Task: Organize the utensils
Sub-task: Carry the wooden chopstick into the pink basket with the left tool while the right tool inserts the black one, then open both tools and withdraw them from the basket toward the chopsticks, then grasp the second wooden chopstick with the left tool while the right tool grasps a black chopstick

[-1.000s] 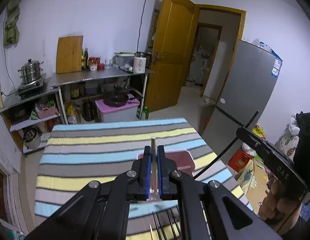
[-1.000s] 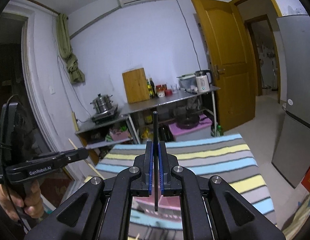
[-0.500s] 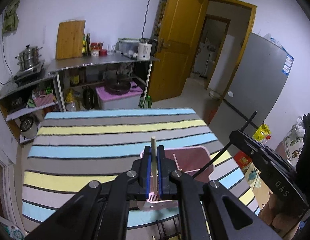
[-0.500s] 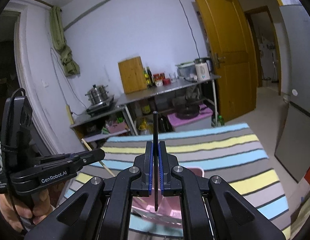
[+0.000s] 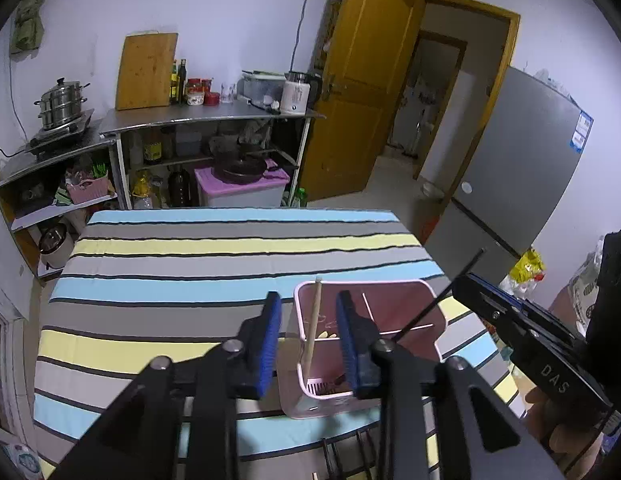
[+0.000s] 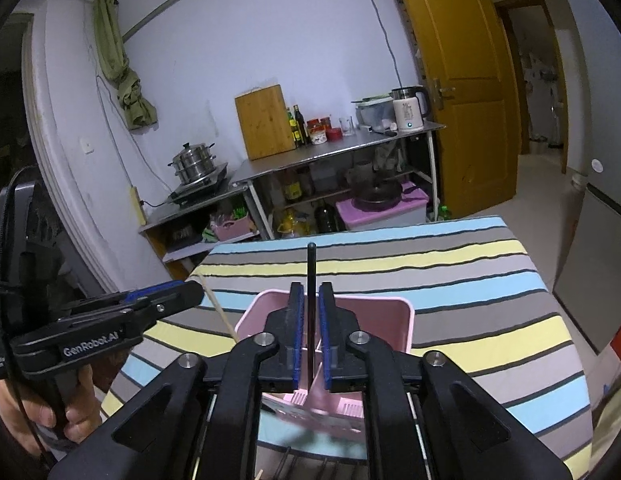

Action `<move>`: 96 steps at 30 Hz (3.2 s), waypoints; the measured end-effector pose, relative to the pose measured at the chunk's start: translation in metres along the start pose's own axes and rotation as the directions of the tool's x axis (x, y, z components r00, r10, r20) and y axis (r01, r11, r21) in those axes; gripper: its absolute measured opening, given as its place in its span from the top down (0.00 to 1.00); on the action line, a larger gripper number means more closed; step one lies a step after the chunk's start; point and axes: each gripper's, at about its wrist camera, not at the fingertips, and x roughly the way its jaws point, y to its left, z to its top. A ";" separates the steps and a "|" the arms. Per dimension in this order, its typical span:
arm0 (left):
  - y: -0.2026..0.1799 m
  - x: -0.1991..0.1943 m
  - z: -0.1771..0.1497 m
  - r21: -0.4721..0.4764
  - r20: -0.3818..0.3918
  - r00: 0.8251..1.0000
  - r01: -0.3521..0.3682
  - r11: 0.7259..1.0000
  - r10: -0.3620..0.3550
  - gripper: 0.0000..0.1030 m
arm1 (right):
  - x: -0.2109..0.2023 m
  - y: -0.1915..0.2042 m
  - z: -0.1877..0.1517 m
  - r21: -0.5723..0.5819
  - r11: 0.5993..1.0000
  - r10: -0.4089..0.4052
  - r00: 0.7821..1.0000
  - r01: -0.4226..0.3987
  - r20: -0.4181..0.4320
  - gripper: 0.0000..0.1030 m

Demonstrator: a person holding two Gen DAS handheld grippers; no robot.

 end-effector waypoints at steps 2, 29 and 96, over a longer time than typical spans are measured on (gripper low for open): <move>0.001 -0.008 -0.002 0.000 0.016 1.000 -0.007 1.000 0.007 0.67 | -0.006 0.000 0.000 -0.002 1.000 -0.003 1.000 0.003 0.006 0.87; -0.023 -0.095 -0.138 0.042 0.085 0.996 -0.009 0.999 0.005 0.67 | -0.123 0.000 -0.106 -0.042 0.999 -0.034 0.999 0.035 0.017 0.86; 0.004 0.036 -0.193 0.016 -0.258 0.964 -0.057 0.998 0.059 0.90 | 0.032 -0.028 -0.164 0.011 0.995 -0.093 0.931 0.103 -0.353 0.87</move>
